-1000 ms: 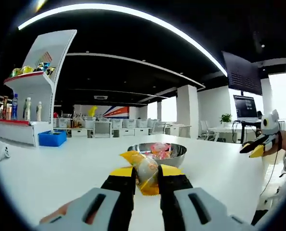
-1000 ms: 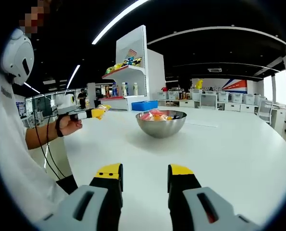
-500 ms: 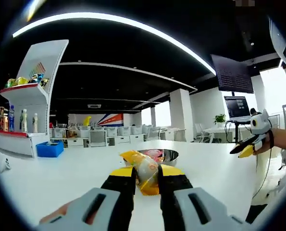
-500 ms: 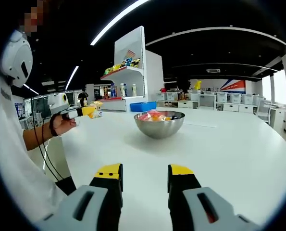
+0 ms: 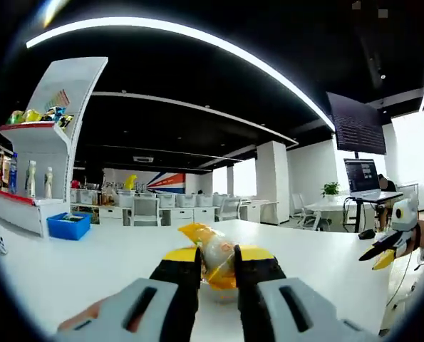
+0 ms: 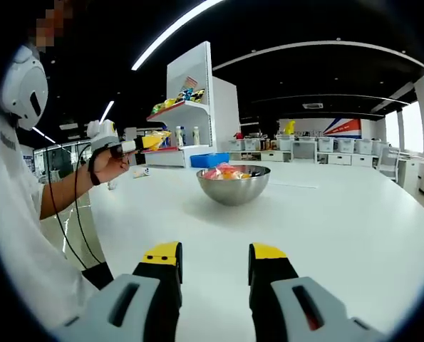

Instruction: Pick up the marshmallows scattered on the table and place them into the bowl on the table

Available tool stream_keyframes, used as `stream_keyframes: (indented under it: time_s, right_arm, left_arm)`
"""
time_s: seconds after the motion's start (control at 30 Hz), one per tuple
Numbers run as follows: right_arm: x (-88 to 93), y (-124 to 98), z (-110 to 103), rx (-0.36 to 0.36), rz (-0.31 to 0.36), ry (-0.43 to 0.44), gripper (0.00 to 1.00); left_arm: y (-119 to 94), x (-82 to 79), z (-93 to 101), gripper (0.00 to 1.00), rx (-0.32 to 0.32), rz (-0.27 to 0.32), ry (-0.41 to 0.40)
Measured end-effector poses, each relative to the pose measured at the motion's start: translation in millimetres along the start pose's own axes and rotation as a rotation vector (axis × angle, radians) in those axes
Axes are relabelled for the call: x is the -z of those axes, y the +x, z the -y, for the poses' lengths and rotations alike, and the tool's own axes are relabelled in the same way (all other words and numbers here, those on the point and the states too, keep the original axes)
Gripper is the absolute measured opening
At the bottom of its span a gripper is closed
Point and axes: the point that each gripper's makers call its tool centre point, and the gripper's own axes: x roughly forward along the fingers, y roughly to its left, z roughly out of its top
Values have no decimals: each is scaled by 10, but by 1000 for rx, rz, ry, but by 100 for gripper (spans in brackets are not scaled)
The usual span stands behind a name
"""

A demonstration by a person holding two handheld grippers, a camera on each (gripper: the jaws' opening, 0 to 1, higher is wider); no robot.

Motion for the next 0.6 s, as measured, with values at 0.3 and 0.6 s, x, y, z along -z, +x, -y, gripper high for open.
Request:
stream_keyframes:
  time_s: [0.3,0.6]
  right_arm:
    - [-40,-84,128,28,15,-3,37]
    - [-10,-75,130,24,8,-5,37]
  left_arm:
    - [599,28,7,20,44,-24,81]
    - [1103,420,-117,20,48,-127,48]
